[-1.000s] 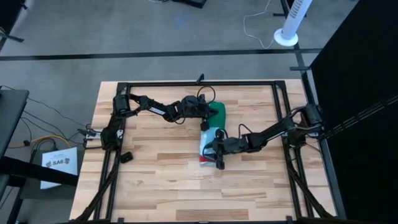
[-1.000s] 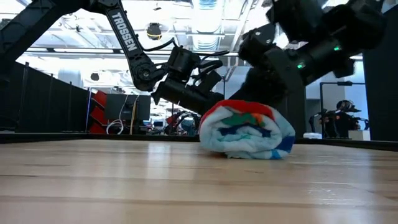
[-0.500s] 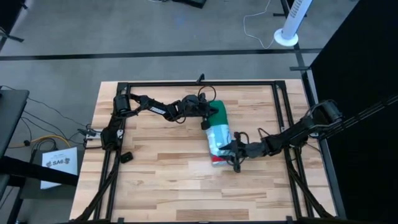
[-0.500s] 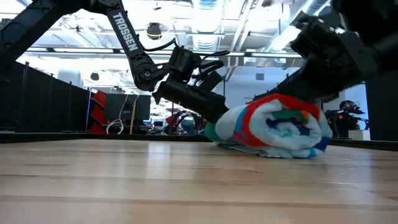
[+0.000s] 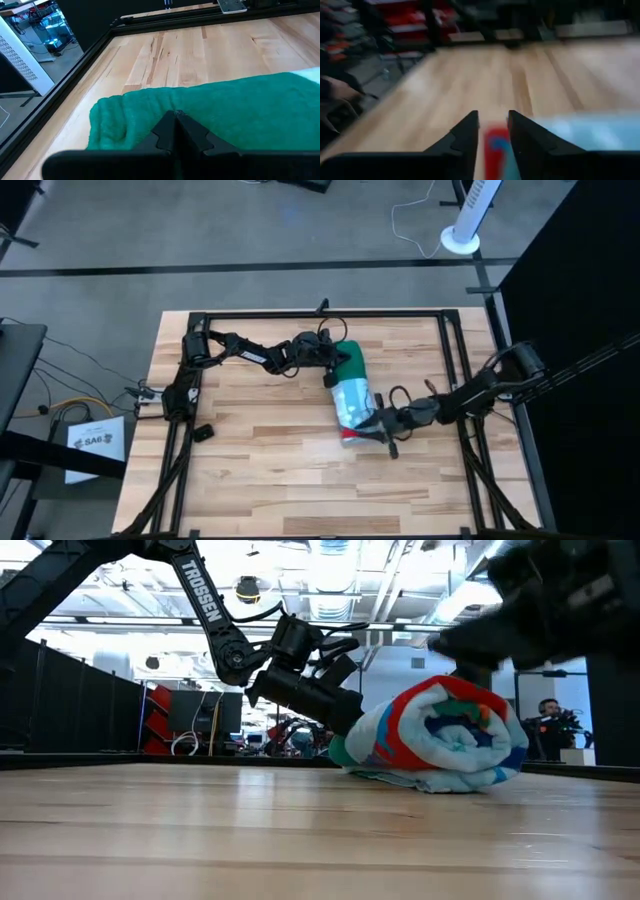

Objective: Roll towel
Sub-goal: Roll the multicolor dinosaur print towel

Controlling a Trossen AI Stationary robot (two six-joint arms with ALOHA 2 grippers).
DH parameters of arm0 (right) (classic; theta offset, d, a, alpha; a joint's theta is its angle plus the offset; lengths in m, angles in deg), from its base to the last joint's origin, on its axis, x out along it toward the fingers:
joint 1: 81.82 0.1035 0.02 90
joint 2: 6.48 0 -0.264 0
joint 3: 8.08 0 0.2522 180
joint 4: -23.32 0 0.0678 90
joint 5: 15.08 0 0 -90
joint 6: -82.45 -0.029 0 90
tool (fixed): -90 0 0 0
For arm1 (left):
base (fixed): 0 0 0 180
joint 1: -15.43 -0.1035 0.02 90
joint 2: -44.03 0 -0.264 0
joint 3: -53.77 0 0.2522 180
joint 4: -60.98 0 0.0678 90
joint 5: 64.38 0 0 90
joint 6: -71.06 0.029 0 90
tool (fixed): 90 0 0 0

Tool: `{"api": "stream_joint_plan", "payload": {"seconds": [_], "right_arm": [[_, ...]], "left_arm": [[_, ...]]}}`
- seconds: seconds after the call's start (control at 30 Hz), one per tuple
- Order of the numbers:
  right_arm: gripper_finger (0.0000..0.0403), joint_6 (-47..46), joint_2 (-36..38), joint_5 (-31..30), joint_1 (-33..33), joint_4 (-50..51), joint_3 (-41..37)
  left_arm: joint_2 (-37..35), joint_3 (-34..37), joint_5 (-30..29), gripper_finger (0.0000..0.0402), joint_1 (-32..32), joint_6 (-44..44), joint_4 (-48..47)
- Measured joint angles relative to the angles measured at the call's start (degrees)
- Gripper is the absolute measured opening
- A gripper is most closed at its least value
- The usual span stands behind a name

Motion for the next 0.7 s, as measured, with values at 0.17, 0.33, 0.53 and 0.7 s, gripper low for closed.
{"api": "stream_joint_plan", "payload": {"seconds": [0.17,0.33,0.53,0.7], "right_arm": [[0.0051,7.48,10.33,-0.25,-2.97,9.76,0.09],[0.0005,11.61,14.58,0.02,-9.47,19.93,-0.38],[0.0001,16.56,8.52,10.11,-17.36,12.99,-1.68],[0.0,16.03,-4.17,16.25,-20.21,0.21,-1.92]], "left_arm": [[-0.01,-0.14,0.07,0.0,0.0,0.38,0.0],[-0.01,-0.14,0.18,0.0,0.05,0.31,0.02],[0.0,-0.14,0.36,0.0,0.09,0.27,0.22],[0.01,-0.14,0.01,0.0,0.13,-0.49,0.26]]}}
